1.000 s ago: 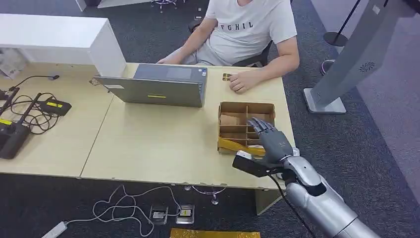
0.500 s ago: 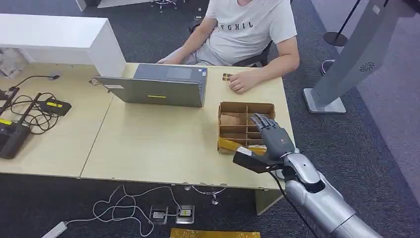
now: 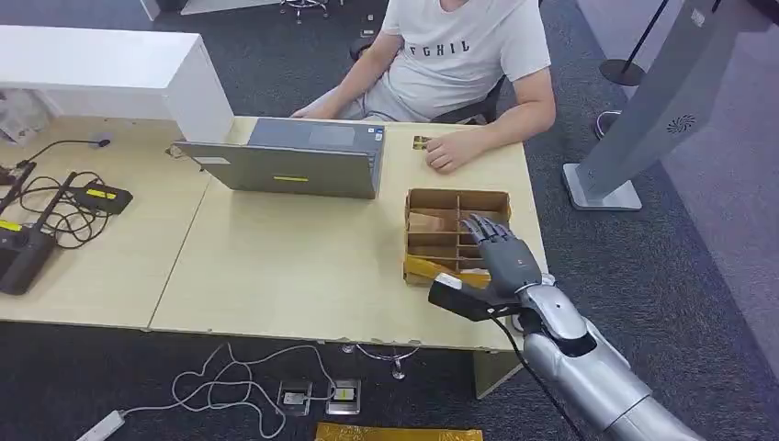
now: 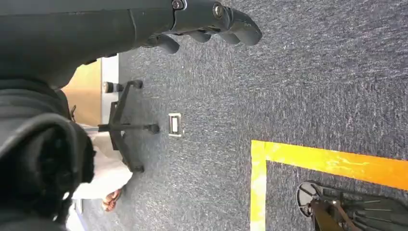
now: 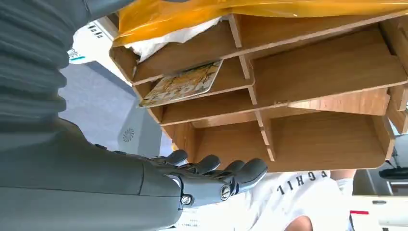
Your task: Pass the card to the sensor for recognition and then transmit it.
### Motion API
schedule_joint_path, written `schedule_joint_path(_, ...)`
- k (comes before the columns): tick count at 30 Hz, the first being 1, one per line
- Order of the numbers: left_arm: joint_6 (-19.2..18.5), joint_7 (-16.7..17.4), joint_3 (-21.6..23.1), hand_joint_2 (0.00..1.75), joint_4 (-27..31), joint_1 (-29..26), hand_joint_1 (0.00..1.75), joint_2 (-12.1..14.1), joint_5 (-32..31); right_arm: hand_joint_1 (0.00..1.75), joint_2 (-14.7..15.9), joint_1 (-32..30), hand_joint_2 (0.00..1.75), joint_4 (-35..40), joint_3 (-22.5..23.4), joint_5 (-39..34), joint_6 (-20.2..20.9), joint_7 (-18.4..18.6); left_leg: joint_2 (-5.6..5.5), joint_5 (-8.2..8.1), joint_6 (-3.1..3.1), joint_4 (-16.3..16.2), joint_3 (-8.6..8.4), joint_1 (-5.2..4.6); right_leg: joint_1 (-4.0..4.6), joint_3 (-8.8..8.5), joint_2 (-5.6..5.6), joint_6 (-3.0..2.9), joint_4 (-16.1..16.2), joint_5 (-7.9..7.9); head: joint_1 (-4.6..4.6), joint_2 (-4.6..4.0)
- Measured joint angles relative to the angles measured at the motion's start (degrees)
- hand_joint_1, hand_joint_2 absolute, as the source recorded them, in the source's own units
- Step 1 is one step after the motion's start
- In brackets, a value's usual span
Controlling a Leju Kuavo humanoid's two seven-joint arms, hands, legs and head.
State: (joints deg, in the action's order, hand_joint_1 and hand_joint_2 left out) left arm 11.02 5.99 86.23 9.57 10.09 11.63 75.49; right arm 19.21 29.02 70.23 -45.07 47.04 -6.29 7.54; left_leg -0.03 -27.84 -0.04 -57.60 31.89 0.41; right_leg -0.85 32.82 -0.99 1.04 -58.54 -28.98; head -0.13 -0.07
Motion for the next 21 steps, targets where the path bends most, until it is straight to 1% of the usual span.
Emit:
schedule_joint_path(15, 0.0, 0.0, 0.0, 0.0, 0.0, 0.0, 0.0, 0.1, 0.0, 0.0, 0.0, -0.1, 1.75, 0.0, 0.6, 1.1, 0.8, 0.7, 0.0, 0.0, 0.0, 0.0, -0.01, 0.0, 0.0, 0.01, 0.0, 0.0, 0.0, 0.0, 0.0, 0.0)
schedule_joint_path(16, 0.0, 0.0, 0.1, 0.0, 0.0, 0.0, 0.0, 0.1, 0.0, 0.35, 0.0, -0.2, 1.75, 0.0, 1.0, 1.2, 0.8, 0.7, 0.0, 0.0, 0.0, 0.0, -0.01, 0.0, 0.0, 0.0, 0.0, 0.0, 0.0, 0.0, 0.02, 0.0)
schedule_joint_path(17, -0.1, 0.0, 0.1, 0.0, 0.0, 0.0, 0.0, 0.1, 0.0, 1.71, 0.0, -0.2, 1.75, 0.1, 1.4, 1.3, 0.8, 0.7, 0.0, 0.0, 0.0, 0.0, -0.01, 0.0, 0.0, 0.0, 0.0, 0.0, 0.0, 0.0, -0.02, 0.0)
schedule_joint_path(18, -0.1, 0.0, 0.1, 0.0, 0.0, 0.0, 0.0, 0.1, 0.0, 1.75, 0.0, -0.2, 1.75, 0.1, 1.5, 1.3, 0.9, 0.8, 0.0, 0.0, 0.0, 0.0, -0.01, 0.0, 0.0, 0.0, 0.0, 0.0, 0.0, 0.0, 0.0, 0.02)
schedule_joint_path(21, -0.2, 0.0, 0.1, 0.0, 0.0, 0.0, 0.0, 0.2, 0.0, 1.75, 0.0, -0.2, 1.75, 0.2, 1.5, 2.1, 2.2, 0.8, 0.01, 0.0, 0.0, 0.0, -0.02, 0.0, 0.0, 0.0, 0.01, 0.0, 0.0, 0.0, -0.02, 0.0)
